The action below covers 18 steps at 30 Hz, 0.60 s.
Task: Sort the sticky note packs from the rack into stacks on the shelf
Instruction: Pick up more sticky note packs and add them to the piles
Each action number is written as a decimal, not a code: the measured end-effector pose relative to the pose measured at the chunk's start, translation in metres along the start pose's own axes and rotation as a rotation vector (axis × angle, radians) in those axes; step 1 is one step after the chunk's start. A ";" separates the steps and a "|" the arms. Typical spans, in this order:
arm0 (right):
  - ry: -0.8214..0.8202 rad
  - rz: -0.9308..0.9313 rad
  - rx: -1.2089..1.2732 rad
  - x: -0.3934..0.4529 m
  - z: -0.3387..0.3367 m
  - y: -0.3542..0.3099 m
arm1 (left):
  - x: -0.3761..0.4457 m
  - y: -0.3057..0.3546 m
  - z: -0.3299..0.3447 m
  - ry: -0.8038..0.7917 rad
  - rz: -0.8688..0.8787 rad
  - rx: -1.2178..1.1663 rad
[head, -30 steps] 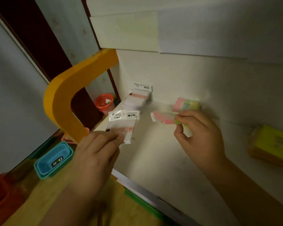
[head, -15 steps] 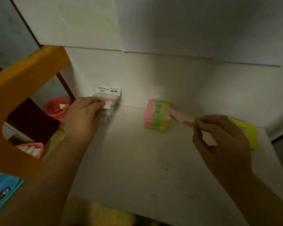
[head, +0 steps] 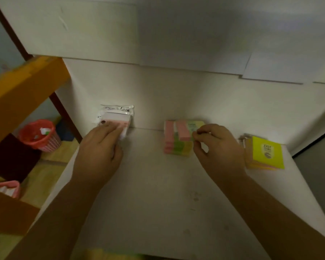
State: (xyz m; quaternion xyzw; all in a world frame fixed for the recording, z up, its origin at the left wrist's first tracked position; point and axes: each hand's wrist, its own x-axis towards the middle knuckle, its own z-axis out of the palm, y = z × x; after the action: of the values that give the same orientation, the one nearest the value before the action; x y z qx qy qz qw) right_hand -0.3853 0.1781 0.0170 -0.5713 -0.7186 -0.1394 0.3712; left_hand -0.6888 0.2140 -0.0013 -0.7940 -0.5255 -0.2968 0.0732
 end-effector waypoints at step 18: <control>-0.452 0.038 -0.072 0.004 0.023 -0.021 | 0.001 0.042 0.009 0.031 0.135 -0.204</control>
State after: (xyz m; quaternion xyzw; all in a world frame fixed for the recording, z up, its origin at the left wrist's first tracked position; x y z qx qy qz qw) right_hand -0.4133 0.1891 0.0090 -0.6145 -0.7671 -0.0264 0.1825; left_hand -0.6481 0.2002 0.0006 -0.8262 -0.4369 -0.3553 0.0199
